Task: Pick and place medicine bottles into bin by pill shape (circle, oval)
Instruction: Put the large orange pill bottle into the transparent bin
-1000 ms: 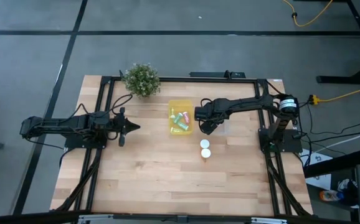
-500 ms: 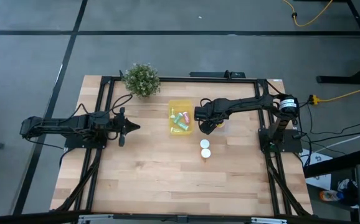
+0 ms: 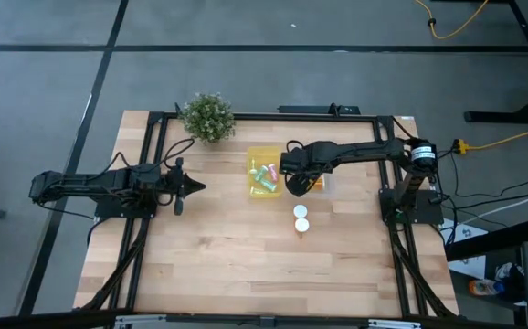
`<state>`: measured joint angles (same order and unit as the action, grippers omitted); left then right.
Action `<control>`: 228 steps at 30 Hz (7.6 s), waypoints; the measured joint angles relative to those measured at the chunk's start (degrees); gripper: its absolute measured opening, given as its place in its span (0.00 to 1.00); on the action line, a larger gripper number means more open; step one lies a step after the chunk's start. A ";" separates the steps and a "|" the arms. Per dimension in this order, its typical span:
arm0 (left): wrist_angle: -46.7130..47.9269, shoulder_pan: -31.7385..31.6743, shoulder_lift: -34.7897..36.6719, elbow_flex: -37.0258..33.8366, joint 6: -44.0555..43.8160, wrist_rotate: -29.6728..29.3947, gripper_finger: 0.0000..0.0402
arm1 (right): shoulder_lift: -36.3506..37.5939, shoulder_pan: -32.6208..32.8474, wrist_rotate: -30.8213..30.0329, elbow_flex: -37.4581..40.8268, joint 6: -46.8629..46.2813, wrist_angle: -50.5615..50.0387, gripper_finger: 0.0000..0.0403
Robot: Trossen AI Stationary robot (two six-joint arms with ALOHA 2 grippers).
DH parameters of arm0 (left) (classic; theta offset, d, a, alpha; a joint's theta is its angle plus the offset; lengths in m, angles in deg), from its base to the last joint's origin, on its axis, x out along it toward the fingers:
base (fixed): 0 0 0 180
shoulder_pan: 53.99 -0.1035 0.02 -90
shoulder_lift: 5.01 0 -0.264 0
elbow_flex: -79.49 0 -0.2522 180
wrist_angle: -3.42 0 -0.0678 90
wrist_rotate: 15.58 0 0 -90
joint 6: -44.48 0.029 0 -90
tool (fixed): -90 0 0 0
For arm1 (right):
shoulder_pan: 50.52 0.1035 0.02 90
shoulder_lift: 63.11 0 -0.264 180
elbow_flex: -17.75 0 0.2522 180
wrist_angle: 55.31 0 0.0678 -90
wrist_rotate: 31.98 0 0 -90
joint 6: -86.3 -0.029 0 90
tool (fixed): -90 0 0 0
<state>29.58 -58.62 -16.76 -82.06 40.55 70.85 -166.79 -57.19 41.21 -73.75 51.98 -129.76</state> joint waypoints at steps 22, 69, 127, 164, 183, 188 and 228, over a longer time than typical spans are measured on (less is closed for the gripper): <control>-0.01 0.01 0.00 -0.02 0.01 0.00 0.05 | 0.04 19.34 6.84 -1.33 -18.40 -0.24 0.56; 0.01 -0.01 0.00 -0.02 -0.01 0.00 0.06 | 0.04 26.32 4.36 -0.29 -32.93 4.13 0.56; 0.01 -0.01 -0.01 -0.01 0.01 0.01 0.06 | 0.04 26.28 1.41 0.42 -32.69 6.34 0.67; -0.01 -0.01 0.00 -0.02 0.01 0.00 0.06 | -6.01 27.61 2.38 -0.17 -42.57 5.85 0.77; 0.00 -0.01 0.00 -0.02 -0.01 0.00 0.06 | -5.97 29.29 5.20 -6.18 -40.00 5.06 0.54; -0.01 0.00 -0.02 -0.02 0.00 0.01 0.06 | -5.97 29.82 -4.59 -13.37 -37.07 -3.30 0.52; 0.01 -0.01 -0.01 -0.02 -0.01 0.00 0.06 | -5.20 1.56 -19.07 -1.07 -28.54 -12.42 0.54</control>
<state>29.59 -58.63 -16.76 -82.08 40.54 70.85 -171.99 -55.63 22.14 -74.82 23.45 -142.18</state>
